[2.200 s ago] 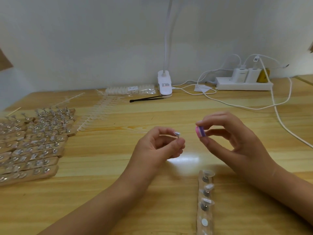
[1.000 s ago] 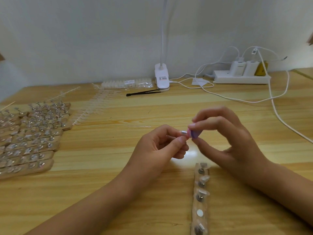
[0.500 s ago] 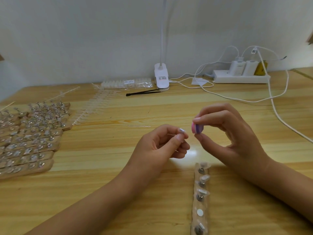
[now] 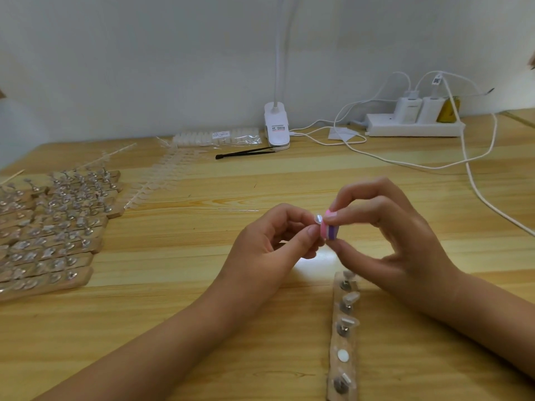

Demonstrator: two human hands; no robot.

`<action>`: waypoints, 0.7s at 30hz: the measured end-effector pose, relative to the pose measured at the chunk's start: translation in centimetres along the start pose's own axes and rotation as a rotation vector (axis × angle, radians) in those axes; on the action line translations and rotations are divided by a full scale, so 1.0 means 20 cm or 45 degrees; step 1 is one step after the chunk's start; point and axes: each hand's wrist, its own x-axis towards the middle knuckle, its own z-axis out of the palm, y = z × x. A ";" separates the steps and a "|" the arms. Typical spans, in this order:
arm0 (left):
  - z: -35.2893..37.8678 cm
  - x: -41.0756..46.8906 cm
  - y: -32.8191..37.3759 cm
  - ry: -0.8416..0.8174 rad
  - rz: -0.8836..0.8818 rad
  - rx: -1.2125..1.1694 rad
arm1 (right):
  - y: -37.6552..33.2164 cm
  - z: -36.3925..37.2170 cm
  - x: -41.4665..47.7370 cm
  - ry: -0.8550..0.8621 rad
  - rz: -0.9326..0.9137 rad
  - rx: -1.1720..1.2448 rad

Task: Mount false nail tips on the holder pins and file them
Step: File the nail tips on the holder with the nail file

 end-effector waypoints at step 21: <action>0.00 -0.01 0.06 0.027 -0.007 -0.100 | 0.05 -0.02 0.01 0.003 0.173 -0.116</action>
